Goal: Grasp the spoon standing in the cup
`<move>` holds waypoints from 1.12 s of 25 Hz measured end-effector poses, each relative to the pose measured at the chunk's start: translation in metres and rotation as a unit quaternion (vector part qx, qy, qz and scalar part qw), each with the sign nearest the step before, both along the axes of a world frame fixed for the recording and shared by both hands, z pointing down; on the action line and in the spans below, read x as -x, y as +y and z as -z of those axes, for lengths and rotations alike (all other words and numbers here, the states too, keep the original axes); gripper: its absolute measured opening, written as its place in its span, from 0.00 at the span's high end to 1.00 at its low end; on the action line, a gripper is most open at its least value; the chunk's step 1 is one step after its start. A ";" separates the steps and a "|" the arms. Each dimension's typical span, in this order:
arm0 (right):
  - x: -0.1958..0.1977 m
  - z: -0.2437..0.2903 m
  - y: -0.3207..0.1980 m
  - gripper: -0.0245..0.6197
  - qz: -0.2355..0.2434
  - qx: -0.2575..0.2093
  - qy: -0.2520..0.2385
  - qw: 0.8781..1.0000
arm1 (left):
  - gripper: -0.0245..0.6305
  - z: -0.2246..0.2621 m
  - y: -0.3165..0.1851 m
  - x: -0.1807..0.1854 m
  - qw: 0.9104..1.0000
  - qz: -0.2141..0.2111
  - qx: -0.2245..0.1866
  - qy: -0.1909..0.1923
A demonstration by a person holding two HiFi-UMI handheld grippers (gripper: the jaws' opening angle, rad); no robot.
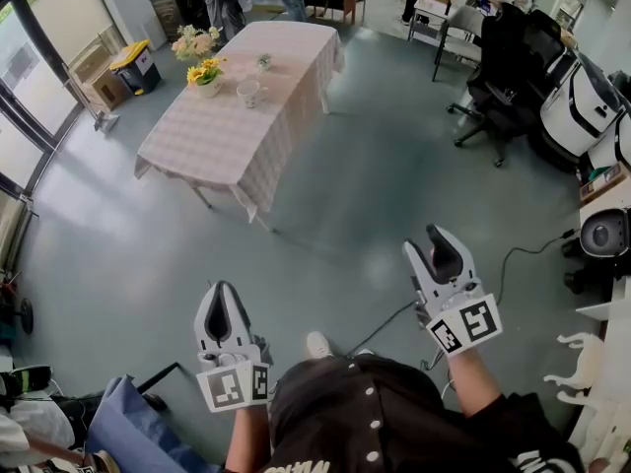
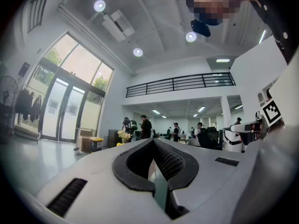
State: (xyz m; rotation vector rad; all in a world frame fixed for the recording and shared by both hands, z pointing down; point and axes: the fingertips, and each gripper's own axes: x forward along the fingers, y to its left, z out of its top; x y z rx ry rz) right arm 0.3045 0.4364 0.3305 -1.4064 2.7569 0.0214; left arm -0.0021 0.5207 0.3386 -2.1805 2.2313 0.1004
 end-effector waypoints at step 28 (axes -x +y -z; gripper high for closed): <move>0.069 -0.015 -0.008 0.45 0.002 0.010 -0.008 1.000 | 0.94 -0.014 -0.015 0.062 1.000 -0.024 0.004 -0.003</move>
